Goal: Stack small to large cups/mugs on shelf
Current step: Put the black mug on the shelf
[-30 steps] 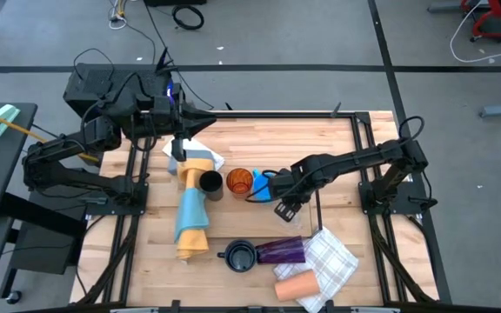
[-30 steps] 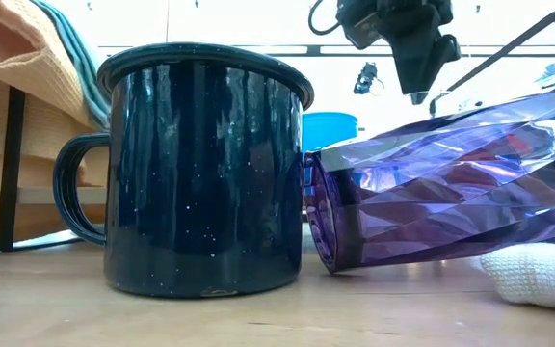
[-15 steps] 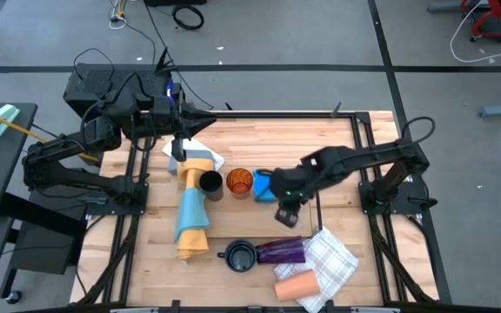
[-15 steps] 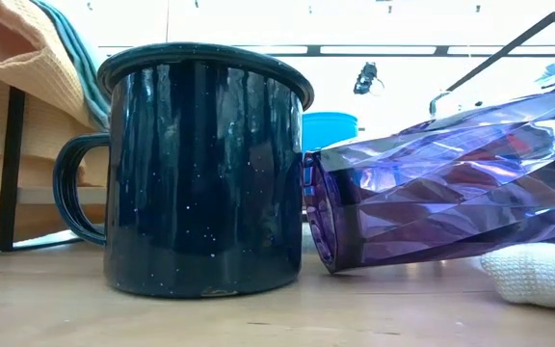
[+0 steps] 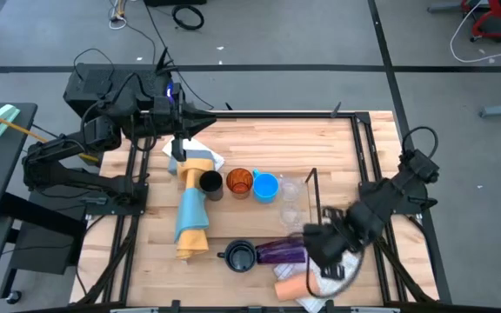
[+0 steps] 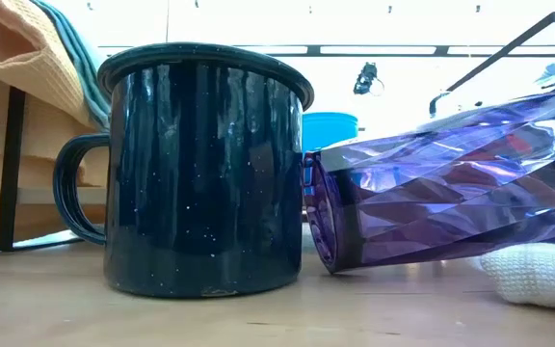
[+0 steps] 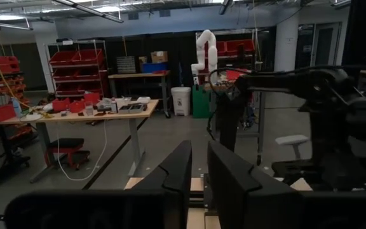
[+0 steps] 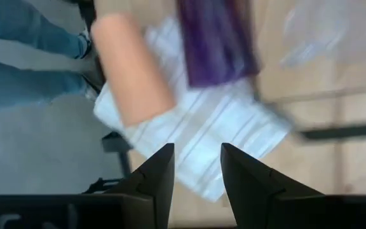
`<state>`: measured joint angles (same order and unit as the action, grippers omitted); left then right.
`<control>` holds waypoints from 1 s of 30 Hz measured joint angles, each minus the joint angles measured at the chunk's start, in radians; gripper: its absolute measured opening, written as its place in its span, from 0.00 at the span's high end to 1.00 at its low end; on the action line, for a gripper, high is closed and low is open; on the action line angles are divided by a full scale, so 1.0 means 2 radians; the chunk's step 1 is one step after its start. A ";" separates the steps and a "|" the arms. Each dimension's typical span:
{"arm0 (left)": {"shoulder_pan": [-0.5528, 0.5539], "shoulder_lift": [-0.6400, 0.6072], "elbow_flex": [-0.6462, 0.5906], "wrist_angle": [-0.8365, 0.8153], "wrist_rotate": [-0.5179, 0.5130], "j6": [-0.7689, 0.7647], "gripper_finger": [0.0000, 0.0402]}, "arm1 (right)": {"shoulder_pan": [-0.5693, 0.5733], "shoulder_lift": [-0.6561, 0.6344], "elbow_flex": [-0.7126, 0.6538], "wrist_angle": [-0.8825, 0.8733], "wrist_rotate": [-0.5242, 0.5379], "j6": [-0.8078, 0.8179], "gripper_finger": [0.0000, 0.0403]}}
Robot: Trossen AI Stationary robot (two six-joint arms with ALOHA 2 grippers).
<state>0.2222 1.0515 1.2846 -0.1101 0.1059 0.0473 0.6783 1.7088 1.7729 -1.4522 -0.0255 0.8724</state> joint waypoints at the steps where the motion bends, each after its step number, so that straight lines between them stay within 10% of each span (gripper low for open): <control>1: 0.000 0.000 0.000 0.000 0.000 -0.001 0.84 | 0.012 0.000 -0.009 0.005 0.000 0.021 0.67; 19: 0.000 0.000 0.000 0.000 0.001 -0.019 0.84 | 0.133 0.001 -0.088 0.080 0.092 0.261 0.67; 30: -0.002 0.000 0.000 -0.003 0.023 -0.049 0.85 | 0.024 0.001 -0.084 0.211 0.263 -0.005 0.67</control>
<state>0.2180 1.0515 1.2846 -0.1162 0.1517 -0.0508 0.7268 1.7107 1.6040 -1.0306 0.4996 0.8625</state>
